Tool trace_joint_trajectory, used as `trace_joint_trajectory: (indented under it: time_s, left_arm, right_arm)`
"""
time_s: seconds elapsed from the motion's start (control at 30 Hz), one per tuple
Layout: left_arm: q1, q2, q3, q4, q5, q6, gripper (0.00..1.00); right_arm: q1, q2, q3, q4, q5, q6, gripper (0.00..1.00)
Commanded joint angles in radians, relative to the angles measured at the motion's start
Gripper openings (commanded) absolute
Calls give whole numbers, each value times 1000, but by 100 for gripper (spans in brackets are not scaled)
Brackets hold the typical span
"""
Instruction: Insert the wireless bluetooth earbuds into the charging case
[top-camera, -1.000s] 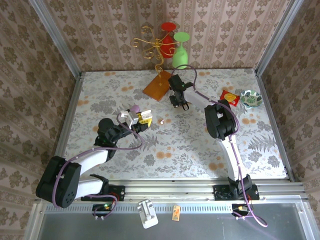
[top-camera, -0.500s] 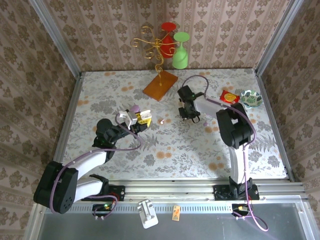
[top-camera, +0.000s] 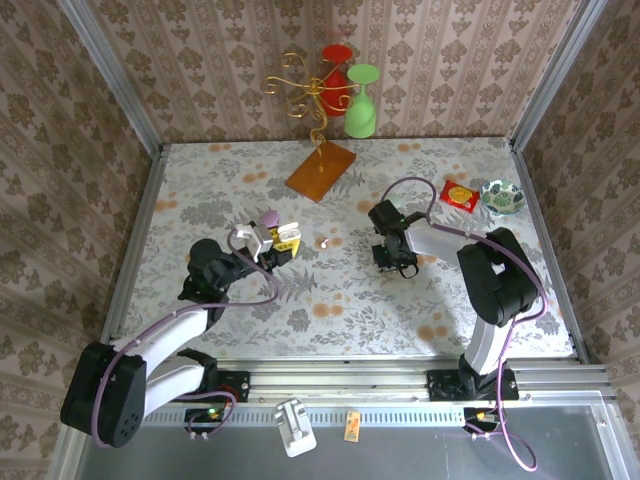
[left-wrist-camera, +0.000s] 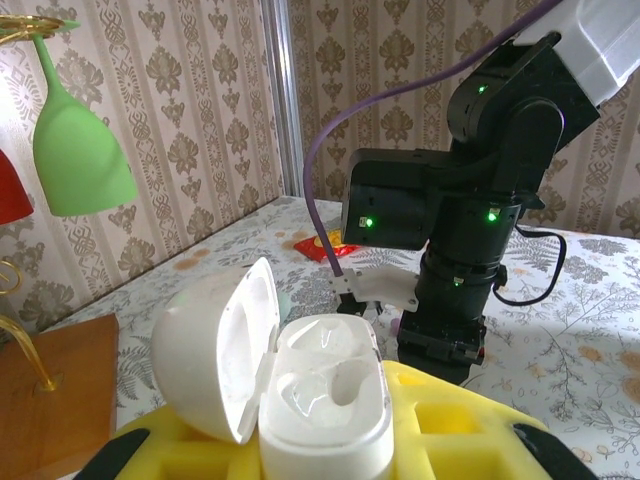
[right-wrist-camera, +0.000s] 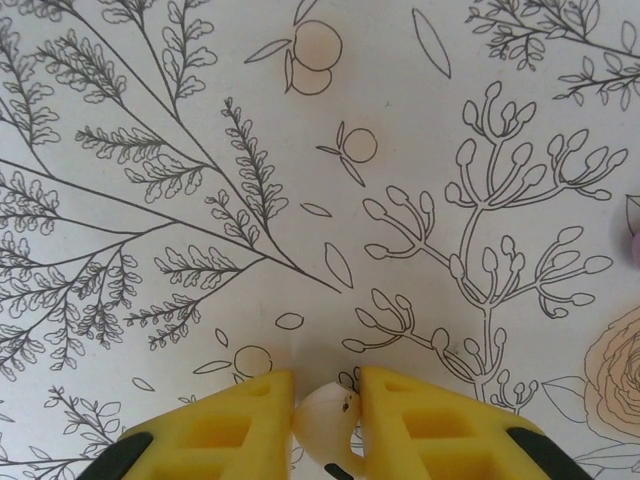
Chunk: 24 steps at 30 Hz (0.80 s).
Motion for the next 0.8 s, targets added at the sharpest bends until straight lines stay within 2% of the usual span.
trace_joint_trajectory:
  time_s: [0.0,0.17,0.3,0.43,0.63,0.77]
  left_arm:
    - [-7,7,4,-3,0,26,0]
    - [-12,13,-5,23,-5,19,0]
    - [-12,18,-10,34,0,16,0]
    - [-19,16,-6,43,8,11,0]
    - [-24,7,-8,43,18,15,0]
    - [-26,-13,-14,51,15,13,0]
  right_arm:
    - [4,36,22,-147,-21,12,29]
    - [6,33,99,-254,-12,-26,49]
    - [26,59,178,-376,4,-70,56]
    - [54,122,267,-490,24,-151,59]
    - [70,233,419,-627,88,-256,57]
    - [65,298,498,-672,127,-301,52]
